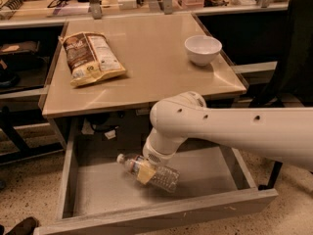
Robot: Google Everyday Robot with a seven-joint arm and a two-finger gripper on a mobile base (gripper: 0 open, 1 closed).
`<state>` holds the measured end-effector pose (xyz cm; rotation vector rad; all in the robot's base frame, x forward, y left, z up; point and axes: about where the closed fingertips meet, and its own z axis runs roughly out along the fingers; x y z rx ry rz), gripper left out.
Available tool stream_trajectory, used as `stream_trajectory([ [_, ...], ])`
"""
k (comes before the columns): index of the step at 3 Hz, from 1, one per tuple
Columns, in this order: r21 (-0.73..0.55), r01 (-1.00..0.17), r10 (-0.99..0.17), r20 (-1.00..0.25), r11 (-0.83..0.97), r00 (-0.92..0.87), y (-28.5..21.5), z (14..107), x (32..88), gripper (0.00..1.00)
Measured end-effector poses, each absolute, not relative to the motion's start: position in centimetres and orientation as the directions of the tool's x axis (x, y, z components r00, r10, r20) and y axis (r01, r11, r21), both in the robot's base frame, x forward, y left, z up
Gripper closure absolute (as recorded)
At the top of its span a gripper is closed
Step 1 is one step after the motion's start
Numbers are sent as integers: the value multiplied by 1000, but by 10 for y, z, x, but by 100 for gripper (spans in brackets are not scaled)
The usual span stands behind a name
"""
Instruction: Pick water bottle from top drawer and place on counter
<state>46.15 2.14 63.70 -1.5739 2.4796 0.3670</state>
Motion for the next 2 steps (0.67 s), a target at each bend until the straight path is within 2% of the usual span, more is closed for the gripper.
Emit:
stream_trajectory([
  [2,45,-883,-845,-269,468,-461,4,728,455,100],
])
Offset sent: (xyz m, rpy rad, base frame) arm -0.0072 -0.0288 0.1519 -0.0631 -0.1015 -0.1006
